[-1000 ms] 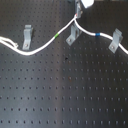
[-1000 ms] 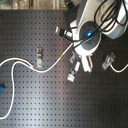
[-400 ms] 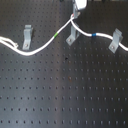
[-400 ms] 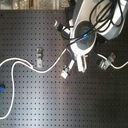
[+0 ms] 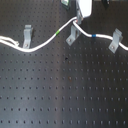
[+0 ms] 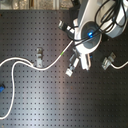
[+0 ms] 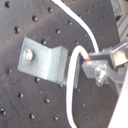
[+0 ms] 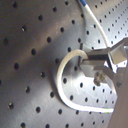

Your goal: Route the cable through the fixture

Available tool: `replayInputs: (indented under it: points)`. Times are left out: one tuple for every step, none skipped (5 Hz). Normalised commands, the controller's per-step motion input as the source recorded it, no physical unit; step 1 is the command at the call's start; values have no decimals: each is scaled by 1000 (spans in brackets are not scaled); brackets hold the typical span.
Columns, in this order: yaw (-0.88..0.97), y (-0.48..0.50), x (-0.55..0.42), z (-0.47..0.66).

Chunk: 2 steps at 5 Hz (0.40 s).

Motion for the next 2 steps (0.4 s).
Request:
replayInputs:
  points:
    - [-69,188,10,43]
    - [0,71,203,-4]
